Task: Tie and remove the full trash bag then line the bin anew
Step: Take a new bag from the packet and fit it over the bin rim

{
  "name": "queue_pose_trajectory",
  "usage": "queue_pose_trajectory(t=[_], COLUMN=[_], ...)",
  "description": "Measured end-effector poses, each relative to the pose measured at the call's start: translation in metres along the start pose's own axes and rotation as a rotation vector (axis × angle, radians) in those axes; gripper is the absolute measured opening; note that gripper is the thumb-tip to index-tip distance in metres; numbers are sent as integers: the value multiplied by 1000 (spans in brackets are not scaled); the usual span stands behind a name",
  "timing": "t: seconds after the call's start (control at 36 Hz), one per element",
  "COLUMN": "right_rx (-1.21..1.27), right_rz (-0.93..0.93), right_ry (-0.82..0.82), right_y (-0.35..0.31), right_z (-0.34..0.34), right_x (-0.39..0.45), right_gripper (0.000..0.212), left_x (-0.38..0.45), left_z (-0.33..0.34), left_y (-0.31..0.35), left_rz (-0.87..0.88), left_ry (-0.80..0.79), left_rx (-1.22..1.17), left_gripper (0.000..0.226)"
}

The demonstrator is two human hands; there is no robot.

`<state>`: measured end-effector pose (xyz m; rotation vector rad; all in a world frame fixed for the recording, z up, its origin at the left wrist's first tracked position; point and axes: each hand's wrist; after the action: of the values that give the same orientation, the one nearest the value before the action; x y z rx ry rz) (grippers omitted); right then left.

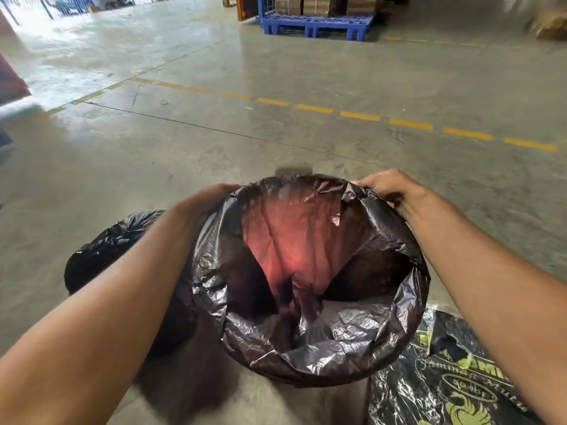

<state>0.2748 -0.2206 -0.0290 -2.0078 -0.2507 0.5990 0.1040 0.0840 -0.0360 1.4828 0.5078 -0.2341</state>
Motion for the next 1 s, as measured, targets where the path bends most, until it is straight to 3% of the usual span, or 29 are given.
queue_pose_trajectory(t=[0.03, 0.11, 0.17, 0.19, 0.25, 0.31, 0.33, 0.39, 0.47, 0.56, 0.64, 0.72, 0.78, 0.94, 1.0], right_rx=[-49, -93, 58, 155, 310, 307, 289, 251, 253, 296, 283, 235, 222, 73, 34], right_rz=[56, 85, 52, 84, 145, 142, 135, 161, 178, 180, 134, 92, 116, 79, 70], right_ry=[-73, -262, -193, -98, -43, -62, -73, -105, -189, -178, -84, 56, 99, 249, 290], right_y=[-1, 7, 10, 11, 23, 33, 39, 46, 70, 87, 96, 90, 88, 98, 86], right_z=[-1, -4, -3, -2, -7, -14, -19, -25, -32, -23, -9, 3, 9, -7, -16], right_x=[-2, -6, -11, -16, -25, -39, -44, -63, -85, -111, -124, -136, -143, -137, -144], right_gripper=[30, 30, 12, 15, 39, 67, 73, 57, 48, 43, 34, 37, 19, 39, 51], left_x=[-11, -23, -31, -37, -34, -30, -32, -44, -52, -76, -85, -87, -91, -93, -116], left_z=[3, 16, 20, 20, 17, 12, 4, -10, -32, -16, 4, 13, 16, -19, -9], left_y=[-2, -13, -13, -15, -14, -13, -18, -25, -49, -64, -81, -95, -99, -105, -93], left_rz=[6, 140, 159, 159, 141, 66, 54, 19, -109, -124, -28, 64, 126, 54, 68], left_ry=[-58, 19, 26, 31, 74, 162, 170, 107, 38, -16, 75, 181, 253, 252, 236], left_rx=[-45, -93, -109, -79, -27, 37, 69, 135, 68, -29, 30, 146, 235, 287, 255], left_gripper=[47, 31, 35, 39, 37, 36, 48, 79, 103, 74, 29, 29, 5, 65, 65])
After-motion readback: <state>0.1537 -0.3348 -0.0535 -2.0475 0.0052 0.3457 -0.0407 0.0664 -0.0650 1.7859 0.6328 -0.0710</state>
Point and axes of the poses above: each hand's wrist, its own x-axis towards the middle knuckle, its own z-axis out of the palm, y = z × x, and after that the axes turned 8 degrees about -y, right-handed
